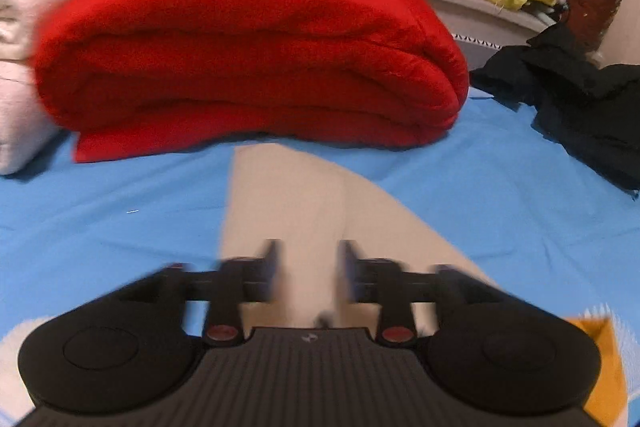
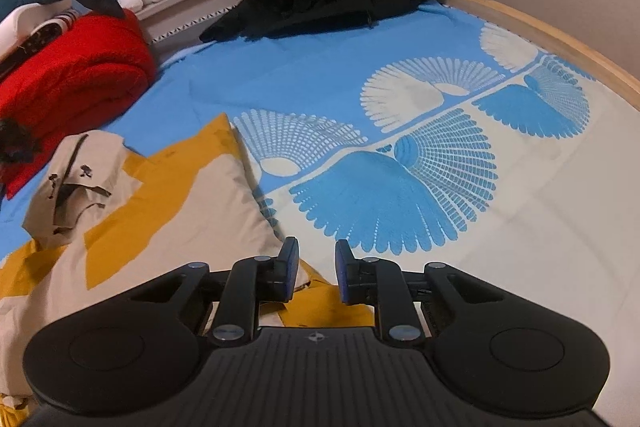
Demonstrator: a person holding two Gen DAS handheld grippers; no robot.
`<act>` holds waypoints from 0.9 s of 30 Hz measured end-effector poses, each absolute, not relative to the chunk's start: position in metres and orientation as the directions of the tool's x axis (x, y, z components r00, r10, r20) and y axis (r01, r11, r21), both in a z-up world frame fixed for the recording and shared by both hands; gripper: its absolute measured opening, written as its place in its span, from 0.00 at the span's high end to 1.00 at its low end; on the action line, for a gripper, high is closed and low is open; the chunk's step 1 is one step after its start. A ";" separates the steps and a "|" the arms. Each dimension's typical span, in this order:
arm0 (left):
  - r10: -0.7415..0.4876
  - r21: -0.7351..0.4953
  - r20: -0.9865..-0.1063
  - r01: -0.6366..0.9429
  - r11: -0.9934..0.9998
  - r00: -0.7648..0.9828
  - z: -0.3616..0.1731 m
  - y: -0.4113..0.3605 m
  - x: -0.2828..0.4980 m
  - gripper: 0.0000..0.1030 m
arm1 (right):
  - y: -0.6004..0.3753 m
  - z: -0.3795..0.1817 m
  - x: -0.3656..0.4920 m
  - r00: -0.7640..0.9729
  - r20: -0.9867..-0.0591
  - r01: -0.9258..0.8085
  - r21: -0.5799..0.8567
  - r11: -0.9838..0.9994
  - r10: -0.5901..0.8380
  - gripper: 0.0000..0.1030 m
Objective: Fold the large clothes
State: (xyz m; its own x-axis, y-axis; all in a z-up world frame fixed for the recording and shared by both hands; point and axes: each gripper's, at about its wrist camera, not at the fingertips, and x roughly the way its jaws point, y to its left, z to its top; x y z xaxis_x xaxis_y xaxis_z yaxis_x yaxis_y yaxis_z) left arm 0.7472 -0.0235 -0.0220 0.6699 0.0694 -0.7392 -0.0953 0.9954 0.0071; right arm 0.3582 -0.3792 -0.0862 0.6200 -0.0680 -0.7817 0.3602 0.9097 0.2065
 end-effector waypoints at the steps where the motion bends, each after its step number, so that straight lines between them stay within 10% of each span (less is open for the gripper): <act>1: 0.086 0.022 -0.739 -0.103 0.994 0.668 -0.028 -0.029 0.758 0.25 | -0.379 -0.088 0.359 0.614 -0.786 0.359 0.203 0.911 -0.067 0.80; 7: 0.203 0.166 -0.722 -0.119 0.979 0.662 -0.068 -0.056 0.804 0.24 | -0.378 -0.097 0.361 0.598 -0.799 0.333 0.173 0.927 -0.066 0.79; 9: 0.240 0.218 -0.723 -0.116 0.969 0.648 -0.077 -0.058 0.813 0.40 | -0.381 -0.100 0.363 0.581 -0.811 0.354 0.175 0.919 -0.070 0.79; 11: 0.271 0.283 -0.734 -0.083 0.956 0.623 -0.082 -0.056 0.817 0.92 | -0.382 -0.102 0.363 0.577 -0.815 0.362 0.191 0.912 -0.059 0.79; 12: 0.287 0.310 -0.728 -0.074 0.948 0.622 -0.081 -0.056 0.815 0.96 | -0.381 -0.101 0.362 0.579 -0.814 0.358 0.192 0.914 -0.056 0.79; 19: 0.118 0.245 -0.613 0.045 0.969 0.782 -0.013 -0.030 0.724 0.97 | -0.379 -0.082 0.357 0.611 -0.791 0.340 0.227 0.913 -0.031 0.79; 27: -0.211 0.253 -0.544 0.399 0.881 0.812 0.031 -0.001 0.443 0.97 | -0.372 -0.057 0.344 0.667 -0.744 0.312 0.326 0.893 0.039 0.79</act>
